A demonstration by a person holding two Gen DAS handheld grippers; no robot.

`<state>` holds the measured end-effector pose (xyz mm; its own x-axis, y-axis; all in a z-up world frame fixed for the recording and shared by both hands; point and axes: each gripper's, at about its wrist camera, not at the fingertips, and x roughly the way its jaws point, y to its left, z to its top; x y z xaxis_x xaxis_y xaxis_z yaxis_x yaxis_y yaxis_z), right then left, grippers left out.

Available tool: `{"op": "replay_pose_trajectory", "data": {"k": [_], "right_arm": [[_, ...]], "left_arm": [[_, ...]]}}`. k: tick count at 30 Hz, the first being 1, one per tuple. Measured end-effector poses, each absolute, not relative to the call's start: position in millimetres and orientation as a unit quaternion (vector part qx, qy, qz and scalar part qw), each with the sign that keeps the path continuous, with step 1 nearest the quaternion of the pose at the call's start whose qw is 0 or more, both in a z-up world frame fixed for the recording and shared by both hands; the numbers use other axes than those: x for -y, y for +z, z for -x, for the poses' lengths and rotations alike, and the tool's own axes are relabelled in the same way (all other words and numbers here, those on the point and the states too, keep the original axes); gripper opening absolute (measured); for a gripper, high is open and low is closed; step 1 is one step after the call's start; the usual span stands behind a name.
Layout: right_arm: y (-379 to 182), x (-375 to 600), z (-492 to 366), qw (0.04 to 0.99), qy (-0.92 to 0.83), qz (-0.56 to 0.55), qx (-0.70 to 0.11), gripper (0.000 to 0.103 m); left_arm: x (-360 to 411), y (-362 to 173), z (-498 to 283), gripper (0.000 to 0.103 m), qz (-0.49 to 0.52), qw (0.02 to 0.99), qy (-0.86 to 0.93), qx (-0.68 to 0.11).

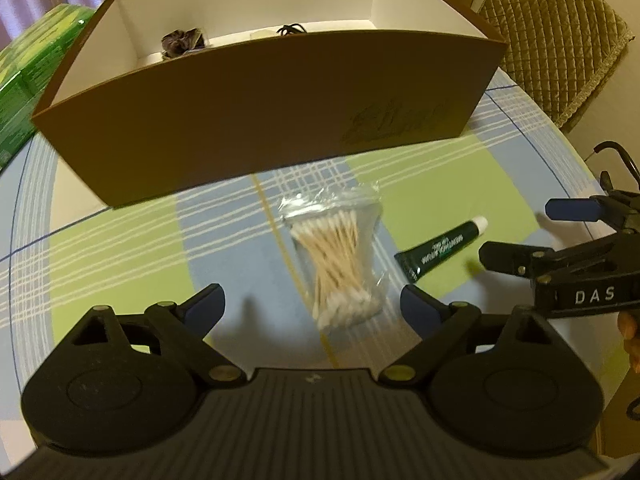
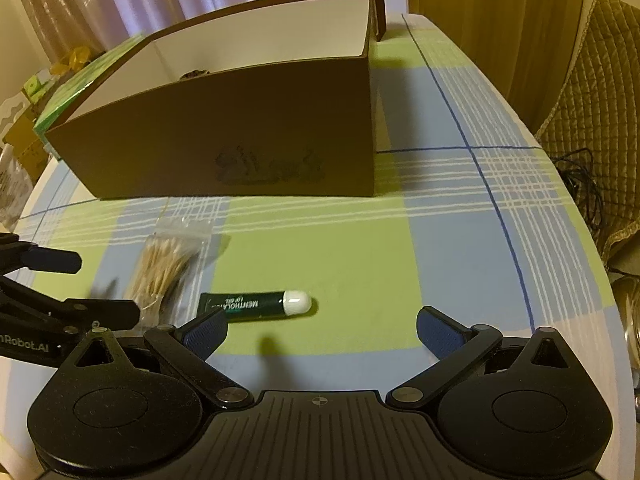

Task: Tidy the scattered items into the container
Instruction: 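Grasp the cotton swab bag with the left tool while the right tool grasps the green lip gel tube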

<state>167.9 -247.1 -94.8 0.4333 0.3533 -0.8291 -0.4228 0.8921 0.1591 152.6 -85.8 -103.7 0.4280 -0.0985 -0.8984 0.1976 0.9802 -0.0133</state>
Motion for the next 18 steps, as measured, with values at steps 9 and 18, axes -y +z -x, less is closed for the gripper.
{"op": "replay_pose_trajectory", "data": {"k": [9,18], "right_arm": [[-94,247,-177,0.844,0.237,0.037,-0.479,0.103],[-94,233,-170,0.837,0.266,0.038,-0.477,0.103]], "left_arm": [[92,-124,-173,0.073,-0.058,0.84,-0.087,-0.532],[69,-133,-169,0.037,-0.044,0.847,-0.052,-0.527]]}}
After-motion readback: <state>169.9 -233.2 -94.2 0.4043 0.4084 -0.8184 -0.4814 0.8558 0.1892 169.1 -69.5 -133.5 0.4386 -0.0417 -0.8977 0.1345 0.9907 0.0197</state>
